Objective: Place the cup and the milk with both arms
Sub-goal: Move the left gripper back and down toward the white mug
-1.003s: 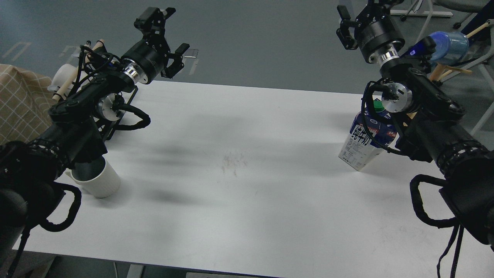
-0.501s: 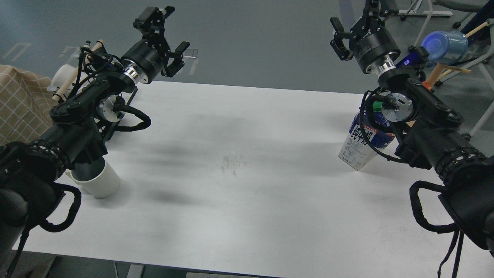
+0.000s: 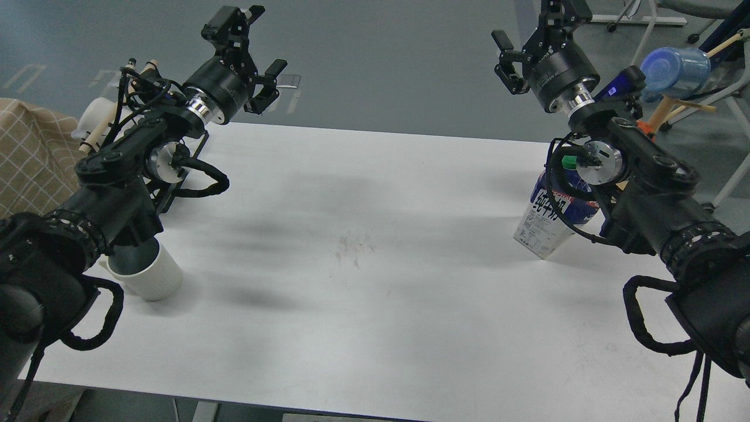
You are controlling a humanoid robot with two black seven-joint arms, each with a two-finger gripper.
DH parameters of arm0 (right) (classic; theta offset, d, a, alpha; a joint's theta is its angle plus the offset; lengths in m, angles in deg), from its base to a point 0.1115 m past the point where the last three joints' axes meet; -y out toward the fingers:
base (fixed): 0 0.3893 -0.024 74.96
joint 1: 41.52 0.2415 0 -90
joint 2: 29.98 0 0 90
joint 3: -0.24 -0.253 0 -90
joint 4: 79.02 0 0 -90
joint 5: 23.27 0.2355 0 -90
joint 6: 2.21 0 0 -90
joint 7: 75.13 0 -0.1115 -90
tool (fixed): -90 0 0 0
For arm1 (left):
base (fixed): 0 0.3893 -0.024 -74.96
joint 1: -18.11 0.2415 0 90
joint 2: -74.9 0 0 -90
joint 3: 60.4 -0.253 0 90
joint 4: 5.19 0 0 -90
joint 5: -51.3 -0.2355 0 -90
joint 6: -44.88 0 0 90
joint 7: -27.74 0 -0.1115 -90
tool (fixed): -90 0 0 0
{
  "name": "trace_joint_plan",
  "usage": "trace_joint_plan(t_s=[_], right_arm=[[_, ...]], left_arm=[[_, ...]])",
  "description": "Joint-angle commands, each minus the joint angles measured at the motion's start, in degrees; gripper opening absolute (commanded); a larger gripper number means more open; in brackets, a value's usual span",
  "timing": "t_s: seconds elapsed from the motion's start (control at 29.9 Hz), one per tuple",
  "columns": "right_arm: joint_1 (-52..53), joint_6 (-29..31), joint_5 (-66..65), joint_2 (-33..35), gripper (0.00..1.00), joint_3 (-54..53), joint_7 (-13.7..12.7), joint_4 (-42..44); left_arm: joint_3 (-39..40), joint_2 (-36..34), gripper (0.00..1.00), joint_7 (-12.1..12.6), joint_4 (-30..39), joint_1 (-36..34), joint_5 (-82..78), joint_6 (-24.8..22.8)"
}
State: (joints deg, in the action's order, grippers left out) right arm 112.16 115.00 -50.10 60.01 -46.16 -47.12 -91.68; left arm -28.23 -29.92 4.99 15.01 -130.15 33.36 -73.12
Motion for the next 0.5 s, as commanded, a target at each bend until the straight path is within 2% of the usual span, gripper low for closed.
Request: trace_joint_plan(t_s=[0.0, 0.47], right_arm=[[0.0, 0.0, 0.0, 0.0, 1.00, 0.0, 0.0, 0.0], [0.1, -0.2, 0.0, 0.0, 1.00, 0.3, 0.0, 0.3]], left_arm=[[0.0, 0.1, 0.99, 0.1, 0.1, 0.1, -0.1, 0.0], [0.1, 0.2, 0.99, 0.0, 0.6, 0.0, 0.0, 0.0]])
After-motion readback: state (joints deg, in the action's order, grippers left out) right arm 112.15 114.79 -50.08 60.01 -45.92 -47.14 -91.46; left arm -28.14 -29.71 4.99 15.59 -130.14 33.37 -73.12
